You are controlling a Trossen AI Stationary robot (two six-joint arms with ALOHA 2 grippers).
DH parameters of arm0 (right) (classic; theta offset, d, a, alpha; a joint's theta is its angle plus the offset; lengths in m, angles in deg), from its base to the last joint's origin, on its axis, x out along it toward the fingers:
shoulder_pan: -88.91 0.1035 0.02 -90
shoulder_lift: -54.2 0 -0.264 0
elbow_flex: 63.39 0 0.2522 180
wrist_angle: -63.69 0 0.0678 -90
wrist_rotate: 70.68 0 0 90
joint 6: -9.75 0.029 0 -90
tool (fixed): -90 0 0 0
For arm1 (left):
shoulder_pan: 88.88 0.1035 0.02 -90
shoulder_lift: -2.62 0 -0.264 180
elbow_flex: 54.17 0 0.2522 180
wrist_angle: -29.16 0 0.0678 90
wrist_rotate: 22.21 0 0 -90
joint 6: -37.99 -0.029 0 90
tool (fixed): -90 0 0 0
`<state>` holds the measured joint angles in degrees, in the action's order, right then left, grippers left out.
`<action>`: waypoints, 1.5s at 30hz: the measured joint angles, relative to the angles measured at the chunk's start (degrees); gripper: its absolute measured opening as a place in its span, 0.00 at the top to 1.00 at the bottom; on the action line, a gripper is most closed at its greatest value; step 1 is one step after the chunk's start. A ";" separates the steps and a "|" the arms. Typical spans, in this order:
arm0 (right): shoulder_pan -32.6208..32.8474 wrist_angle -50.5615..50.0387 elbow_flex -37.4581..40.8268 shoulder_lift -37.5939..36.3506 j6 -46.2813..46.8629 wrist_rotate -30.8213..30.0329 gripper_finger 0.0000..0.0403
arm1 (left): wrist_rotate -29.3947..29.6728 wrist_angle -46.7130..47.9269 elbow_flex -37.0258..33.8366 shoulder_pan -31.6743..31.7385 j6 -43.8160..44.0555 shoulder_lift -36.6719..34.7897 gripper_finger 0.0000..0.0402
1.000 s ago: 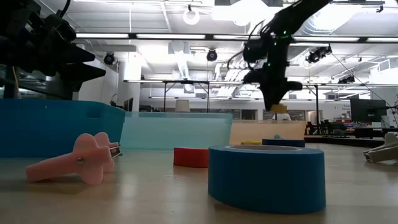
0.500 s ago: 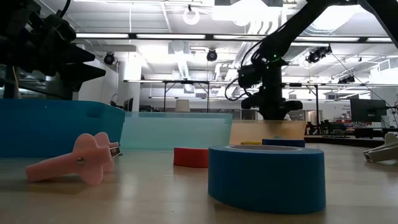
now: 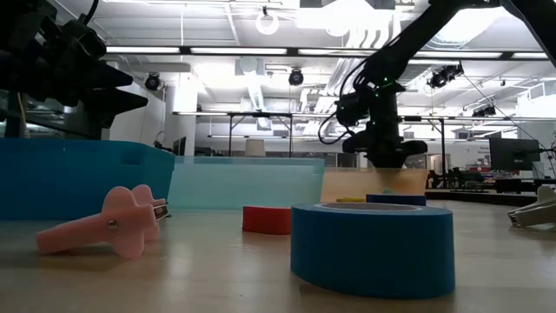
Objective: Pick and place Stapler, Stapler remover, tape
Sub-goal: Put the yellow tape in the orange bin, then put the top blue tape in the orange bin
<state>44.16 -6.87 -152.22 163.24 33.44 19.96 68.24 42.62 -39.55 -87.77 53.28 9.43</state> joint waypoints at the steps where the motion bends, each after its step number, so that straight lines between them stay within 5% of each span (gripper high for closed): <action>1: 0.00 0.01 0.28 0.00 -0.42 -0.05 0.89 | 0.00 0.00 0.00 0.00 0.02 -0.02 0.41; 24: -0.22 3.62 2.82 -0.43 -2.04 2.29 0.62 | 0.00 0.00 0.00 0.00 0.01 -0.01 0.41; 45: -0.26 3.54 2.82 -16.90 -3.37 1.35 0.57 | 0.11 0.00 0.00 0.00 0.01 -0.01 0.41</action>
<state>43.90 -3.33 -149.40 146.34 30.07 21.32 68.35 42.62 -39.55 -87.77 53.29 9.42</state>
